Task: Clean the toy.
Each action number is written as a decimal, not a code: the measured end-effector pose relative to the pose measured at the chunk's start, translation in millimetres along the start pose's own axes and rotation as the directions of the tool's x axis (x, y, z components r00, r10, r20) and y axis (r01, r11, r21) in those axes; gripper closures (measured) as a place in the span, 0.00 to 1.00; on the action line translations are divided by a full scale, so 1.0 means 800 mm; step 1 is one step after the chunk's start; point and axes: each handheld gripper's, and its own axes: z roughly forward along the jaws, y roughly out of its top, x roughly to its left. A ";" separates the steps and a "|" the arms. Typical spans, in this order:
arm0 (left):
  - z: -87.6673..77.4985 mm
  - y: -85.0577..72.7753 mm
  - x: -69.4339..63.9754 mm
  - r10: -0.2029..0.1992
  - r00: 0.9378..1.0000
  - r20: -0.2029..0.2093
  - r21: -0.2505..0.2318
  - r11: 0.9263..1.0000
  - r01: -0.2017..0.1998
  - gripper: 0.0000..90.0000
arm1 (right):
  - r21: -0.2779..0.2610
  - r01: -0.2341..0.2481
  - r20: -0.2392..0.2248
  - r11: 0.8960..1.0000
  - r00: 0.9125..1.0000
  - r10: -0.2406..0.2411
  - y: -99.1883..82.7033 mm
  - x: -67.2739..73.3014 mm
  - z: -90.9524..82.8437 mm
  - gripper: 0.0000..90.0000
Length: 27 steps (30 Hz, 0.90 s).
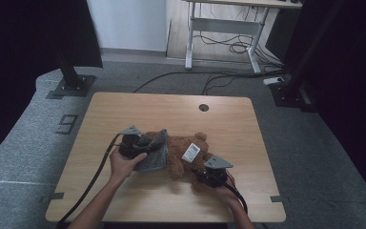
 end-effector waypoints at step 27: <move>0.077 0.053 -0.037 0.055 0.998 0.043 0.124 0.990 -0.059 0.85 | 0.010 0.023 -0.051 1.000 0.998 -0.023 -0.011 0.003 -0.007 0.60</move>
